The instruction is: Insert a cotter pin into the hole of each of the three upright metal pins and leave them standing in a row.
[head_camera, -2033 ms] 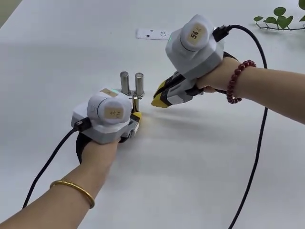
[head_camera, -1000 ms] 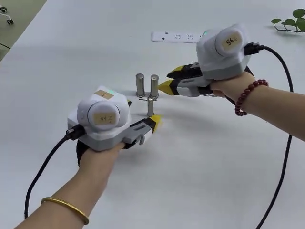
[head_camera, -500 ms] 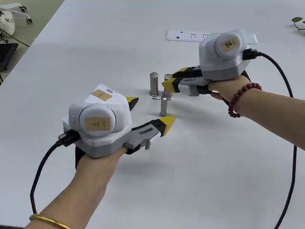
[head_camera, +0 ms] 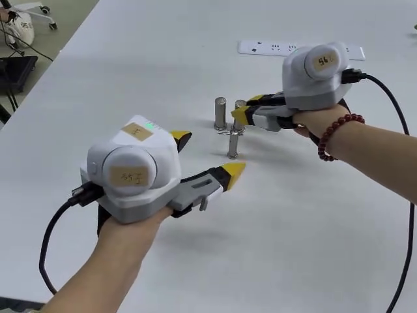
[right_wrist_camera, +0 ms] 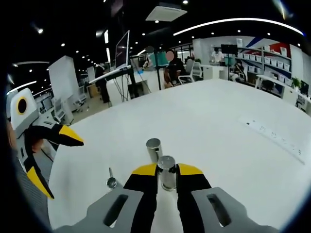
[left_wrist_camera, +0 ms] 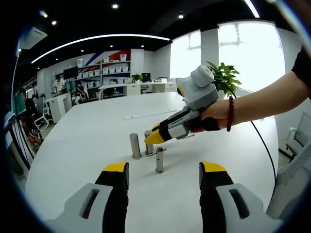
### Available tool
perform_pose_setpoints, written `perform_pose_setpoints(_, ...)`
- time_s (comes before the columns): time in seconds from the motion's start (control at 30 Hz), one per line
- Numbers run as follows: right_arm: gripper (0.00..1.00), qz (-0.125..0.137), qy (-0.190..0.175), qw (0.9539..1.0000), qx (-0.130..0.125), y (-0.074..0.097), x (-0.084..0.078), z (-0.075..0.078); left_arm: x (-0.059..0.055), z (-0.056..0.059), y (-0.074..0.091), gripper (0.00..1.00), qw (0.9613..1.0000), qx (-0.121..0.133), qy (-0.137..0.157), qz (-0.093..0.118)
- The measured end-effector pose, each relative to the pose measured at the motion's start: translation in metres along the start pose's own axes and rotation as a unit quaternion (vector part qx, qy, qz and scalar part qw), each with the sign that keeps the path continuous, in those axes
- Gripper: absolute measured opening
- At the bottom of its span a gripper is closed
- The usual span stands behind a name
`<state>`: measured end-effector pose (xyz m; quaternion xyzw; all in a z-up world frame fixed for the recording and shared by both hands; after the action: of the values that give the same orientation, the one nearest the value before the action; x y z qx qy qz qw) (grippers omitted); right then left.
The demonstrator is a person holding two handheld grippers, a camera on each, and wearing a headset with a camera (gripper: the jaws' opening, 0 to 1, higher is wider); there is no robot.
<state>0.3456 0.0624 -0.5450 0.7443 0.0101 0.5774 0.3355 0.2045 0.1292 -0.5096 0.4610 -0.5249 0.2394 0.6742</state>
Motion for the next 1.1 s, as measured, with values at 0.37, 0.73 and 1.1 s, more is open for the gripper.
perform_pose_setpoints(0.37,0.07,-0.012,0.029,0.9995,-0.010,0.001,0.000,0.002,-0.005,-0.001,0.005,0.62,0.9999,-0.005,-0.006,-0.012)
perform_pose_setpoints(0.73,0.07,-0.016,0.027,0.9992,-0.023,0.020,-0.009,0.006,-0.004,-0.006,0.011,0.62,0.9999,-0.004,-0.006,-0.010)
perform_pose_setpoints(1.1,0.07,-0.026,0.024,0.9990,-0.028,0.054,-0.030,-0.006,-0.006,-0.004,0.020,0.71,0.9998,-0.017,-0.005,-0.008)
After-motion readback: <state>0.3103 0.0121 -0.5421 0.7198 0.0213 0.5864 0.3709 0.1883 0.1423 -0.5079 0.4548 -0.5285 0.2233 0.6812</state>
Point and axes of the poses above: the centre of the closed fingertips' face, and the gripper's own axes: y roughly backward along the fingers, z roughly to its right, x roughly out of its top, the point moved 4 cm from there along y, roughly backward along the fingers, and after that the axes turned 1 degree about -y, right-handed, at the moved point
